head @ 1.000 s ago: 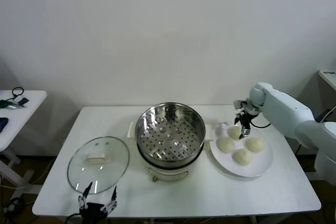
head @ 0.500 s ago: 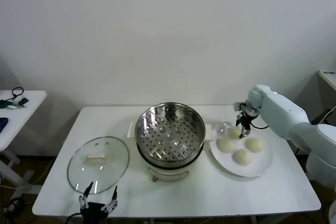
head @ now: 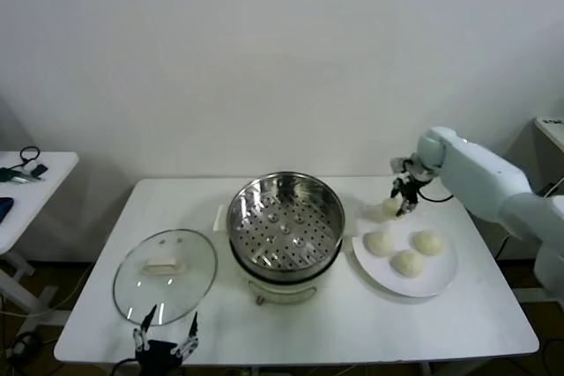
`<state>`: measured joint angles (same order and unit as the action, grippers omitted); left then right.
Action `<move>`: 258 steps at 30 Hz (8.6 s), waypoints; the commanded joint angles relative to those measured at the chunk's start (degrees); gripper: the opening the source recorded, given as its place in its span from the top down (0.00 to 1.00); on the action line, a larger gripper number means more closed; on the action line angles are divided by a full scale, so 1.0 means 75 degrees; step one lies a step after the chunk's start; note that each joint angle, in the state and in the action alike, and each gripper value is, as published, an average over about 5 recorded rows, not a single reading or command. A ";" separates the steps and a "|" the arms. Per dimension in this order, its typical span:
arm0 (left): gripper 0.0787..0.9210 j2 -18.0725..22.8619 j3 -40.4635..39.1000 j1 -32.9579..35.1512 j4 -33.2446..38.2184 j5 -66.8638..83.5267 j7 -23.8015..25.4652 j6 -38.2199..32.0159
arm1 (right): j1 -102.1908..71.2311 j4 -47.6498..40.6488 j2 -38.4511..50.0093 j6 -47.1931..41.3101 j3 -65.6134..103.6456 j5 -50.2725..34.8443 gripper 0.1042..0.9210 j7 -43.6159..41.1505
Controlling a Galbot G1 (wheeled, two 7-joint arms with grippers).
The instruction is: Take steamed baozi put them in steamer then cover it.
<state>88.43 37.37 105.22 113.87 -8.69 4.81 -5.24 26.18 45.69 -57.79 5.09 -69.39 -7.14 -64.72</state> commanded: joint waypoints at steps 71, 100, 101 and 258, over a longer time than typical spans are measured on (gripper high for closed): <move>0.12 0.0041 -0.0016 0.0116 0.0410 -0.0147 -0.0090 -0.0008 | 0.2550 0.3945 0.2296 -0.2520 -0.4515 -0.3698 0.12 0.1220; 0.12 0.0066 0.0021 0.0153 0.0234 -0.0225 -0.0161 -0.0154 | -0.1617 0.1879 0.1135 -0.2877 -0.1106 -0.1937 0.13 0.2232; 0.12 0.0068 0.0021 0.0152 0.0233 -0.0225 -0.0164 -0.0156 | -0.1619 0.1870 0.1101 -0.2879 -0.1104 -0.1933 0.13 0.2233; 0.12 0.0102 0.0042 0.0228 0.0437 -0.0406 -0.0226 -0.0199 | -0.1100 0.3501 0.2489 -0.2864 -0.1484 -0.1032 0.29 0.1827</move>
<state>89.17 37.73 106.96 117.13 -11.74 3.11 -6.79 17.35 72.07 -38.90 -16.47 -80.72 -15.33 -50.75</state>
